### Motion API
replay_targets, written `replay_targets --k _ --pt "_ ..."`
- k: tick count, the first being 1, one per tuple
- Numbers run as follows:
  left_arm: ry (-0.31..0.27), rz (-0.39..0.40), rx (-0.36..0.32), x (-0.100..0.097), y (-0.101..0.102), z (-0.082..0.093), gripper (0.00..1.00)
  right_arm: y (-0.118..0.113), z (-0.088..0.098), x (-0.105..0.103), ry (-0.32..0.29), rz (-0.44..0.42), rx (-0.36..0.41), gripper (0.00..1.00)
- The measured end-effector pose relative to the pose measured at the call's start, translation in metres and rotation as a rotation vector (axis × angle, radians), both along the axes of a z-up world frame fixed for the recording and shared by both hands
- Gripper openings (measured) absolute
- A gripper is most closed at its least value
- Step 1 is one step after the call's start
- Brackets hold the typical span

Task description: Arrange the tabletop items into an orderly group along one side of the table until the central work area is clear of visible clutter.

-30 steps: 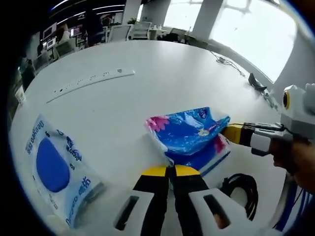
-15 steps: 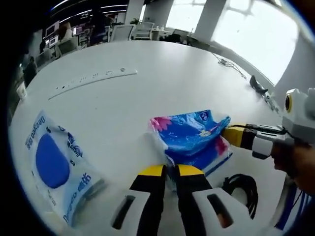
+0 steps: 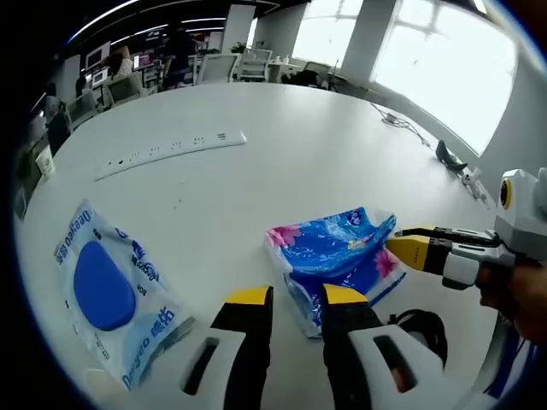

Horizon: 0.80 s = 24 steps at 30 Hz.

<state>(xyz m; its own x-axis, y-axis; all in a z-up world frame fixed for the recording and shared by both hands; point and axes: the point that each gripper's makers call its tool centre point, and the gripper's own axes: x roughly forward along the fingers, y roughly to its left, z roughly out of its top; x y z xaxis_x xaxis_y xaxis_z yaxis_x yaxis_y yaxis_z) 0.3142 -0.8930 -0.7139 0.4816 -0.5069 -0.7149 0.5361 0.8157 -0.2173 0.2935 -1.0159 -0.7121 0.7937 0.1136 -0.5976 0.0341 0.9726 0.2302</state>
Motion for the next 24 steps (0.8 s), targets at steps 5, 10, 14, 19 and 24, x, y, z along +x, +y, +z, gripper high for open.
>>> replay_targets --k 5,10,14,19,24 --pt "-0.051 -0.01 -0.006 -0.001 0.003 0.013 0.26 0.002 0.004 -0.004 -0.018 -0.027 0.029 0.31" --pt "-0.088 -0.008 -0.017 -0.001 0.008 0.024 0.34 0.006 0.009 -0.014 -0.027 -0.032 0.022 0.35" --pt "-0.174 -0.03 -0.004 0.003 0.012 0.039 0.48 0.014 0.016 -0.018 -0.05 -0.016 0.026 0.48" --pt "-0.216 0.002 -0.061 0.005 0.017 0.054 0.82 0.022 0.03 -0.017 -0.103 -0.017 0.009 0.77" --pt "-0.229 0.001 -0.088 0.003 0.026 0.067 0.97 0.027 0.042 -0.021 -0.121 -0.024 -0.015 0.84"
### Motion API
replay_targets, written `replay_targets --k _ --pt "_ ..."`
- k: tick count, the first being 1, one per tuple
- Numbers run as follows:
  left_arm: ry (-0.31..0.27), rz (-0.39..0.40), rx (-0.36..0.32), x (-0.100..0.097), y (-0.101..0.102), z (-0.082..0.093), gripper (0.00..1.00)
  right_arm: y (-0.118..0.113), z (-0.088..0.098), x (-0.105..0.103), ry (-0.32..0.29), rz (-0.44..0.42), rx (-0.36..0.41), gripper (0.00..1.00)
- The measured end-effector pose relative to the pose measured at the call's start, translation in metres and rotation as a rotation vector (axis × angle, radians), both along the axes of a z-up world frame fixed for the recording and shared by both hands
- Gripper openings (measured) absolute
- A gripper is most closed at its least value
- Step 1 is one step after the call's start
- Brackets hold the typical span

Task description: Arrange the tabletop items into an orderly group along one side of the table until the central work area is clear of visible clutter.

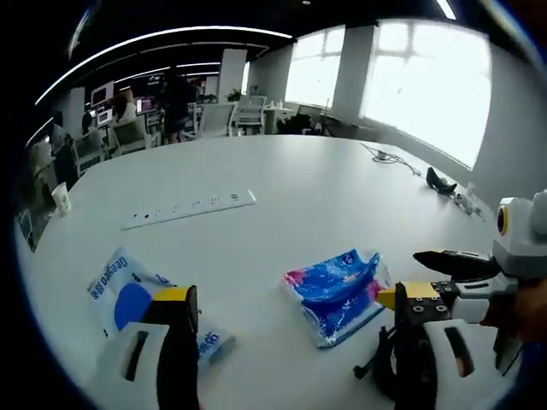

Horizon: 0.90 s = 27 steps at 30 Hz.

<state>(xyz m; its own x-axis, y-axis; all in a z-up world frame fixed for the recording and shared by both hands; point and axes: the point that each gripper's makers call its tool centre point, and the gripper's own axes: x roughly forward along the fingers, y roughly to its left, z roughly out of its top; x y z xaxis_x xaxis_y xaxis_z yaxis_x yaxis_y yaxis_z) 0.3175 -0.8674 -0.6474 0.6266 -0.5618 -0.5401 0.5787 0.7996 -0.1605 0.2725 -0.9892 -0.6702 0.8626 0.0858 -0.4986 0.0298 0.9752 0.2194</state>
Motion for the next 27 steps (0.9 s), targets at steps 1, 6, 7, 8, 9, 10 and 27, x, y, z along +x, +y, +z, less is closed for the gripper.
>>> replay_targets --k 1,6,7,8,9,10,27 --pt "0.002 -0.005 -0.002 -0.001 0.002 0.002 0.98 0.001 0.002 -0.001 -0.004 0.0 -0.001 0.84" --pt "-0.024 -0.004 -0.006 -0.003 0.018 0.016 0.97 0.012 0.012 -0.005 -0.015 0.002 -0.013 0.83" --pt "-0.026 -0.003 -0.006 -0.004 0.021 0.019 0.97 0.014 0.013 -0.006 -0.016 0.003 -0.016 0.83" --pt "-0.03 -0.005 -0.006 -0.004 0.024 0.021 0.97 0.016 0.015 -0.007 -0.016 0.003 -0.02 0.83" --pt "-0.038 -0.009 -0.002 -0.005 0.028 0.025 0.96 0.017 0.017 -0.008 -0.019 0.002 -0.023 0.83" --pt "-0.048 -0.015 0.003 -0.005 0.031 0.027 0.96 0.019 0.019 -0.009 -0.021 0.0 -0.024 0.83" --pt "-0.066 0.037 0.007 0.007 0.121 0.045 0.9 0.068 0.033 -0.009 -0.041 0.014 -0.019 0.79"
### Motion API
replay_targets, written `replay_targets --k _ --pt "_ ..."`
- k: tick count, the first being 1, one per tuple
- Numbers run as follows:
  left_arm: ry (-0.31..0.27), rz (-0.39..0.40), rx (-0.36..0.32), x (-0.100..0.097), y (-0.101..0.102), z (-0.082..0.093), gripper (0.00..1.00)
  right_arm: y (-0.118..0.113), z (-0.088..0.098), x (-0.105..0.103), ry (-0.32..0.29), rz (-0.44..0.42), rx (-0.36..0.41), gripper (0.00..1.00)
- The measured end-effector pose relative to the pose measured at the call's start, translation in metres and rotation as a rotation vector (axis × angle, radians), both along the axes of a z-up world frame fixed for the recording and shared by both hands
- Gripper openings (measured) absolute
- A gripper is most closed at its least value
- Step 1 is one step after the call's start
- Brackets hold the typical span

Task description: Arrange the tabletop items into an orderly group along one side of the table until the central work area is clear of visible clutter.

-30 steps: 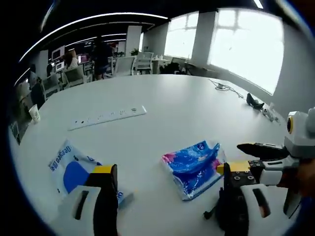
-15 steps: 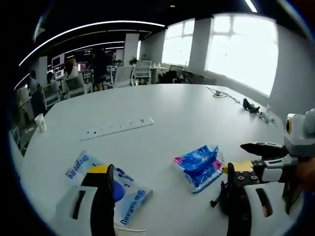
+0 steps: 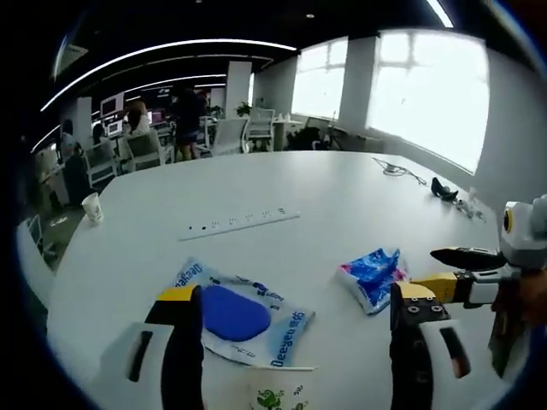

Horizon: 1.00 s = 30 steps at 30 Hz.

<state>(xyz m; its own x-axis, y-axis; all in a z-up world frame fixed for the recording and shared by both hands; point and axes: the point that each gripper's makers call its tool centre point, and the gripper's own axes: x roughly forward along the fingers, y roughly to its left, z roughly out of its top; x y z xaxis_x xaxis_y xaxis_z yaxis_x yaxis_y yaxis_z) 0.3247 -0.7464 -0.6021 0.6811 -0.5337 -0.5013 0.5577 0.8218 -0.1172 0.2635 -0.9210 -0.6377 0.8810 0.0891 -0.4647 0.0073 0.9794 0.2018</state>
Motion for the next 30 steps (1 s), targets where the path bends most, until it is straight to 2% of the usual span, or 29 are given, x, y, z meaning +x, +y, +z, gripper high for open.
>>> replay_targets --k 8,11,16,20,30 --pt "-0.003 0.044 -0.012 0.007 0.029 0.009 0.89 0.03 0.008 0.01 -0.007 0.043 0.005 0.78" --pt "0.009 0.092 -0.067 0.007 0.04 0.013 0.88 0.041 0.012 0.013 -0.015 0.062 0.004 0.78" --pt "0.041 0.142 -0.099 0.003 0.061 0.011 0.88 0.058 0.015 0.016 -0.022 0.102 0.004 0.77" --pt "0.087 0.229 -0.183 0.001 0.082 0.01 0.87 0.083 0.015 0.018 -0.021 0.181 -0.006 0.76" --pt "0.123 0.347 -0.239 -0.006 0.124 0.005 0.86 0.146 0.021 0.019 -0.031 0.377 -0.02 0.74"
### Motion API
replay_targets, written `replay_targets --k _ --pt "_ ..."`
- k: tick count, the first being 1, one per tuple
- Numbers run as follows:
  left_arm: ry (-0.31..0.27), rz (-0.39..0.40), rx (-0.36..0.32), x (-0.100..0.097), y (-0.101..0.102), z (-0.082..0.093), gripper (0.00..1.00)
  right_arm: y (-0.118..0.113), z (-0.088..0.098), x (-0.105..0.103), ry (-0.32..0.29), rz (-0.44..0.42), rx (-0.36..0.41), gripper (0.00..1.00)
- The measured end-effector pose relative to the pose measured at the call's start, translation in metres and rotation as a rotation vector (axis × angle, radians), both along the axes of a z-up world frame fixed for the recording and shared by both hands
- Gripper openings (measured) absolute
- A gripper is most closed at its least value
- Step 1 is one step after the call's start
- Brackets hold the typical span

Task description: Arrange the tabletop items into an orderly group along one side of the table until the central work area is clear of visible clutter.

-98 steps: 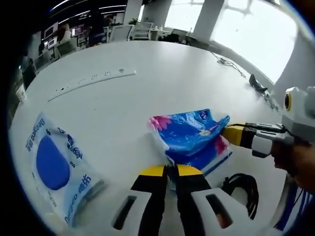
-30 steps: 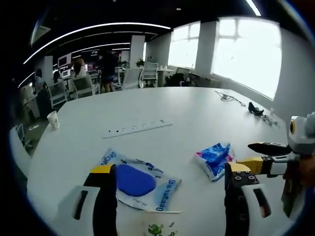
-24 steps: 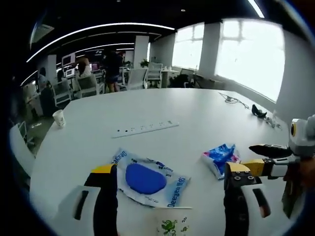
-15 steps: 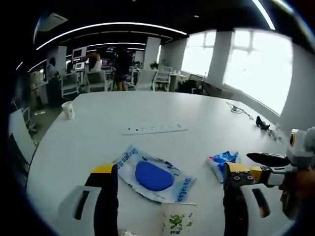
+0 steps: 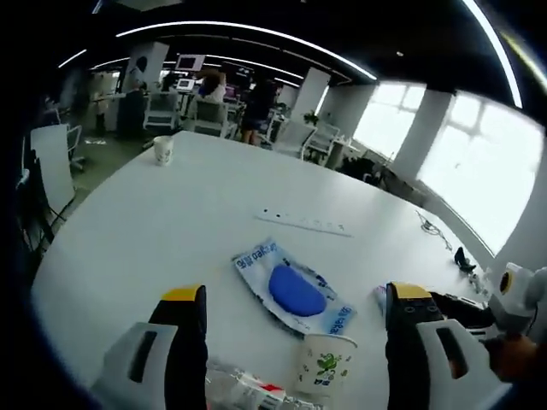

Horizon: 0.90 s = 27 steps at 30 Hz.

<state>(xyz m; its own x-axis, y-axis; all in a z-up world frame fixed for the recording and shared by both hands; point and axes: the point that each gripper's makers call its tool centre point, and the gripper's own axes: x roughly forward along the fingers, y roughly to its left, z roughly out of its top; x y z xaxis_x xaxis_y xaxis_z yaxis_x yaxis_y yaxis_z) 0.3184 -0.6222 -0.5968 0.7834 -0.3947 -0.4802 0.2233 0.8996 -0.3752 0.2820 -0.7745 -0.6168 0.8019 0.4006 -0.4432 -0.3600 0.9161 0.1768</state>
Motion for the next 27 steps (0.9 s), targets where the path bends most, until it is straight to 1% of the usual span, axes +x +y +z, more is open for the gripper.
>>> replay_targets --k 4,7,9,10,12,20,25,27 --pt "0.014 0.042 -0.015 -0.007 0.015 -0.005 0.86 0.023 0.0 -0.003 0.0 0.074 -0.006 0.73" --pt "0.024 0.083 -0.034 -0.014 0.028 -0.009 0.85 0.036 -0.001 -0.007 0.003 0.12 -0.016 0.73" --pt "0.028 0.1 -0.036 -0.019 0.036 -0.012 0.85 0.045 -0.004 -0.011 -0.002 0.17 -0.053 0.73" --pt "0.03 0.104 -0.035 -0.021 0.039 -0.014 0.85 0.051 -0.006 -0.014 0.002 0.19 -0.058 0.73" --pt "0.04 0.118 -0.039 -0.025 0.046 -0.018 0.85 0.058 -0.01 -0.017 0.018 0.21 -0.057 0.72" --pt "0.052 0.201 -0.067 -0.036 0.079 -0.022 0.83 0.083 -0.015 -0.026 0.027 0.287 -0.072 0.72" --pt "0.052 0.222 -0.074 -0.038 0.089 -0.022 0.83 0.098 -0.019 -0.031 0.036 0.332 -0.081 0.72" --pt "0.051 0.23 -0.08 -0.039 0.092 -0.022 0.83 0.103 -0.021 -0.033 0.032 0.364 -0.106 0.72"
